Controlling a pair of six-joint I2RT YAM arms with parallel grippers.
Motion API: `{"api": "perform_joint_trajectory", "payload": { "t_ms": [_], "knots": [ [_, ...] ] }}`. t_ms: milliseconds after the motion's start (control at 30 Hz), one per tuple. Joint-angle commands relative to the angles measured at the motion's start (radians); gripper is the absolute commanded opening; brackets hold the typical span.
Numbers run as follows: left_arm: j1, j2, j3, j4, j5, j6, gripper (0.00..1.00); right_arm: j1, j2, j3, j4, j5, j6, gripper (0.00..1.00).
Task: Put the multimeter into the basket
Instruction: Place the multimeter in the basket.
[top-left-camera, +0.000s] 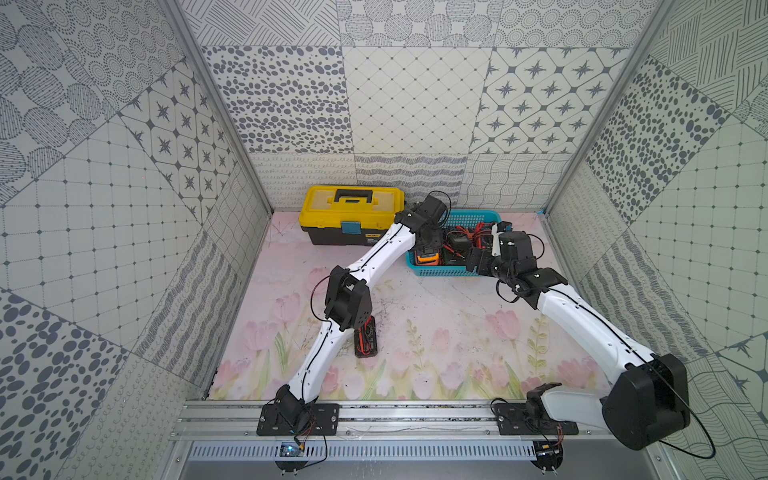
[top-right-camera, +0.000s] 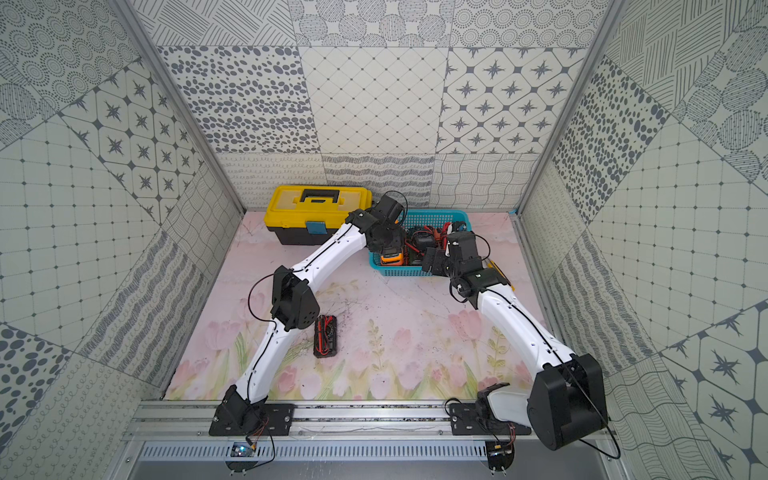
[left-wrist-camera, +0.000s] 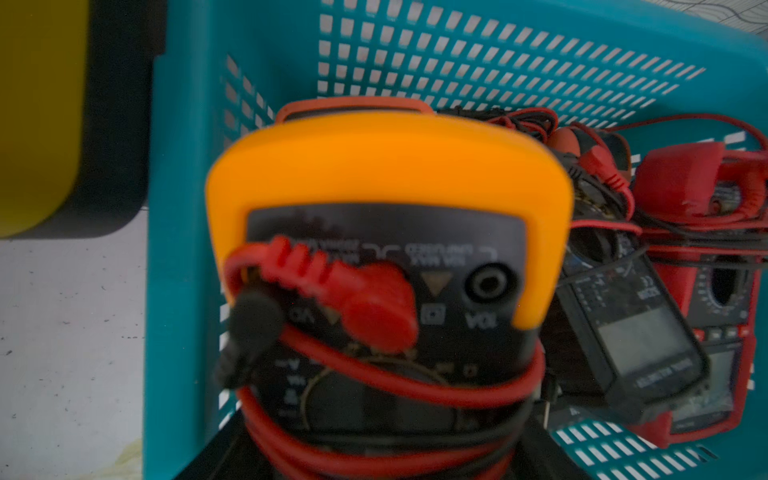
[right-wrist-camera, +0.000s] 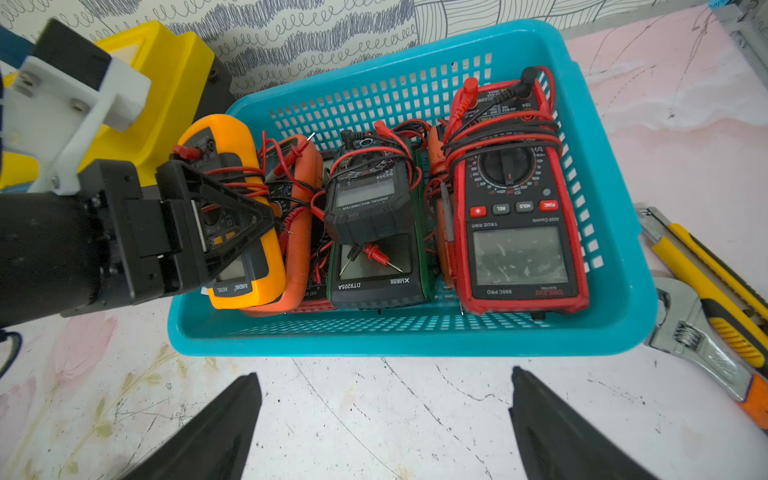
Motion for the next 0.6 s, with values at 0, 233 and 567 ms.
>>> {"api": "perform_joint_trajectory", "payload": {
  "t_ms": [0,233,567],
  "knots": [
    [0.000,0.052,0.020,-0.150,-0.090,0.042,0.07,0.008,0.003,0.017,0.027,-0.006,0.011,0.98],
    [-0.004,0.005,0.003,-0.128,-0.080,0.055,0.59,0.009,0.002,0.024,0.024,-0.004,0.007,0.98],
    [-0.010,-0.131,-0.066,-0.032,-0.031,0.084,0.98,0.014,0.002,0.030,0.027,-0.005,-0.006,0.98]
  ]
}}
